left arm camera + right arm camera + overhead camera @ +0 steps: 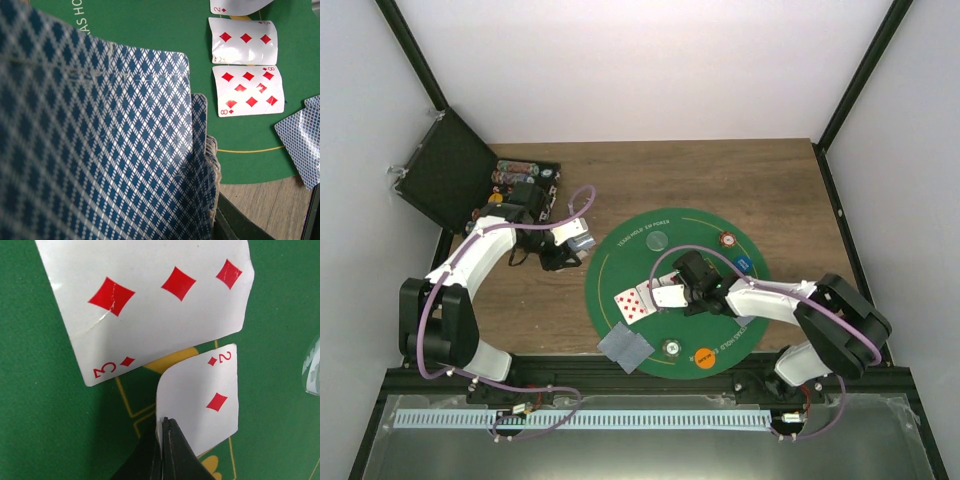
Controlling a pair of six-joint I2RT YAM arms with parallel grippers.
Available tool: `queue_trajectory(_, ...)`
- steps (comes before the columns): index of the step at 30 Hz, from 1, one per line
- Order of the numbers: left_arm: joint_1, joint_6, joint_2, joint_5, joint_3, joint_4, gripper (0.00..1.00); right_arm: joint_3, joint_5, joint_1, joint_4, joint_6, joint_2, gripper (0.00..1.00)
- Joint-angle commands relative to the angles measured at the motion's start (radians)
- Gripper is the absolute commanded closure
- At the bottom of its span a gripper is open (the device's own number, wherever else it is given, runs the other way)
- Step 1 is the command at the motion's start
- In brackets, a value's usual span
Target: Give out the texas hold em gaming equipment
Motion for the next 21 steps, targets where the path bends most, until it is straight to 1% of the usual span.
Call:
queue_trajectory(1,0.002,0.013,-0.012,0.024,-0.002,-0.004,0.66,0.011,-0.023,0.011,0.005,-0.039,0.045,0.99)
queue_trajectory(5,0.003,0.015,-0.013,0.023,-0.002,-0.005,0.66,0.011,-0.023,0.011,-0.002,-0.043,0.052,0.99)
queue_trajectory(8,0.004,0.015,-0.012,0.020,0.000,-0.005,0.67,0.012,-0.025,0.010,-0.016,-0.043,0.044,0.96)
queue_trajectory(10,0.003,0.016,-0.010,0.021,0.003,-0.005,0.66,0.008,-0.027,0.011,-0.027,-0.041,0.033,0.92)
queue_trajectory(14,0.002,0.016,-0.009,0.020,0.005,-0.004,0.66,-0.001,-0.033,0.011,-0.042,-0.032,0.000,0.79)
queue_trajectory(21,0.004,0.016,-0.010,0.027,0.006,-0.011,0.67,0.011,-0.036,0.011,-0.126,-0.011,-0.097,0.66)
